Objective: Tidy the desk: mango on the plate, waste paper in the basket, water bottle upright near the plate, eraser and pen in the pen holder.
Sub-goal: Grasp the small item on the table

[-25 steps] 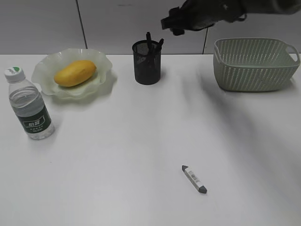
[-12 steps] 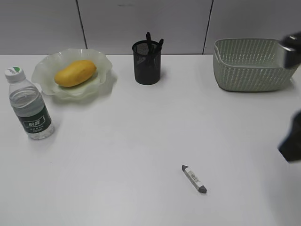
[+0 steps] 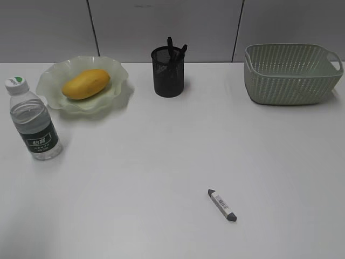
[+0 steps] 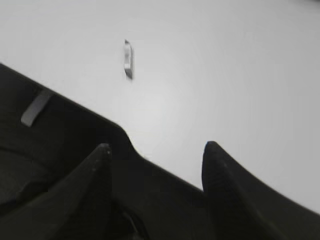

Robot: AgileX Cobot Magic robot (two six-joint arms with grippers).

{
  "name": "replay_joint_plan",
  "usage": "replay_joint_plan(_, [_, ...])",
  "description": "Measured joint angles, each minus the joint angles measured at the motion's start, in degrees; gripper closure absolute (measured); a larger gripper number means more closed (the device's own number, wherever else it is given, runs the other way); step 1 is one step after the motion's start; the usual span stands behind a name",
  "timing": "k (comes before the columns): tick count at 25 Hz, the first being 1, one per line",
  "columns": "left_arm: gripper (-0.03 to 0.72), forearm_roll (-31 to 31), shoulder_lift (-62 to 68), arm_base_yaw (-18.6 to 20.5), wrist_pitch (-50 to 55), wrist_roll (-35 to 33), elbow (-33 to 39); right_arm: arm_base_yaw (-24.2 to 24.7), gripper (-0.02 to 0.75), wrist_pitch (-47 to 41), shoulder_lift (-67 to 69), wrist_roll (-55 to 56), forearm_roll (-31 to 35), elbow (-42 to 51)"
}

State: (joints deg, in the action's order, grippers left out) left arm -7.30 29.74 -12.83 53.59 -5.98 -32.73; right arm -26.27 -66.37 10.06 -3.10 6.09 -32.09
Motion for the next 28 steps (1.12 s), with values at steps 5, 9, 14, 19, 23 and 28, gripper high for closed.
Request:
replay_joint_plan(5, [0.369, -11.46, 17.96, -0.64, -7.89, -6.50, -2.33, 0.00, 0.282, -0.17, -10.43, 4.47, -2.89, 0.43])
replay_joint_plan(9, [0.367, -18.71, 30.77, -6.59, -13.38, -8.37, -5.97, 0.00, 0.282, 0.91, -10.47, 5.47, -4.25, 0.66])
replay_joint_plan(14, [0.367, -20.88, 45.89, -23.72, -22.86, -2.96, -15.42, 0.00, 0.282, 5.36, -10.47, 5.53, -4.89, 2.64])
replay_joint_plan(19, [0.367, -20.62, 62.44, -31.70, -30.92, 11.24, -23.73, 0.00, 0.282, 6.58, -10.47, 5.53, -4.89, 2.95])
replay_joint_plan(23, [0.356, -21.57, 72.96, -32.24, -30.93, 17.57, -30.37, 0.00, 0.282, 6.58, -10.54, 5.53, -4.89, 2.95])
replay_joint_plan(28, [0.307, -21.69, 83.75, -36.41, -27.42, 27.57, -39.84, 0.00, 0.309, 6.58, -10.54, 5.53, -4.89, 2.95])
